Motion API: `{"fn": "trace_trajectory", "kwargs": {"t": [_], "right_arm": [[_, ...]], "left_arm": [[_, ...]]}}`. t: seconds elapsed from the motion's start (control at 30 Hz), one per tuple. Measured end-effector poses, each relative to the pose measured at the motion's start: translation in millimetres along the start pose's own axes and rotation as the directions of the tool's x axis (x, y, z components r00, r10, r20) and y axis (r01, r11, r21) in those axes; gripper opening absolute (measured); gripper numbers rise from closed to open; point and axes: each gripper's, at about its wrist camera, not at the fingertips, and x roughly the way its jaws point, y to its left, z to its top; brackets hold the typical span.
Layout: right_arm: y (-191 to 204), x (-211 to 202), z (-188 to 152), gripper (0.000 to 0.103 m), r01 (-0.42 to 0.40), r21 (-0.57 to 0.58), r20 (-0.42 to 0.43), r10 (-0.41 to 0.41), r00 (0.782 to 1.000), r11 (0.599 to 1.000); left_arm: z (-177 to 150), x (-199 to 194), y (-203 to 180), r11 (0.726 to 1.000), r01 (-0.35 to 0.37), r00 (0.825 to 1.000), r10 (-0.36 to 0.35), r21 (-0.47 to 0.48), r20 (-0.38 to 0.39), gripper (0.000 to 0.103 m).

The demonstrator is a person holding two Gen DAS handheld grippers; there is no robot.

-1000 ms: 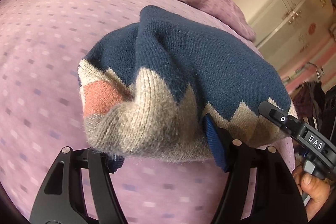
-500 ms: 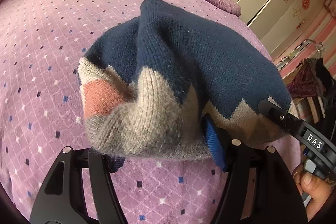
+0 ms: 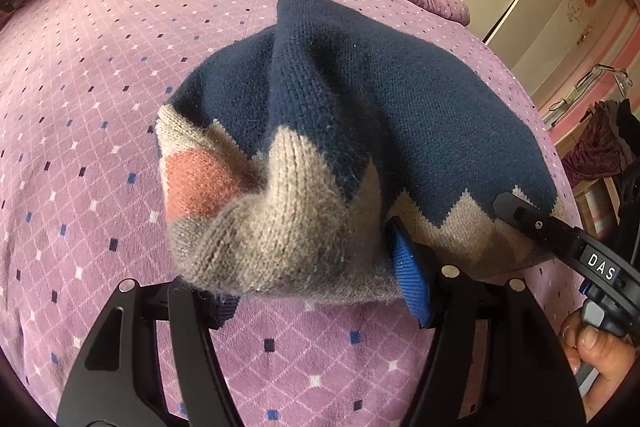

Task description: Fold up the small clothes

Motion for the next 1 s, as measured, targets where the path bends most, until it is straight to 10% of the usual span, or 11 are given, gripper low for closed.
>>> {"fn": "trace_trajectory", "kwargs": {"t": [0.23,0.37,0.73,1.0], "right_arm": [[-7.3,6.5,-1.2,0.037,-0.015,0.021,-0.026,0.016,1.000,1.000],[-17.1,5.8,-2.3,0.095,0.000,0.056,-0.016,0.001,1.000,0.998],[56.8,-51.5,7.7,0.096,0.297,-0.112,0.223,-0.268,0.937,0.948],[147.5,30.2,-8.8,0.098,0.344,-0.289,0.171,-0.305,0.937,0.893]], "left_arm": [[-3.1,2.5,-0.9,1.000,-0.010,1.000,0.010,-0.026,0.000,0.066],[-7.8,-5.1,7.8,0.996,-0.025,0.999,0.027,-0.090,0.025,0.085],[0.7,-61.0,51.1,0.990,-0.139,0.974,0.138,-0.005,0.177,0.091],[12.9,-109.3,115.7,0.984,-0.175,0.953,0.180,-0.043,0.245,0.091]]}}
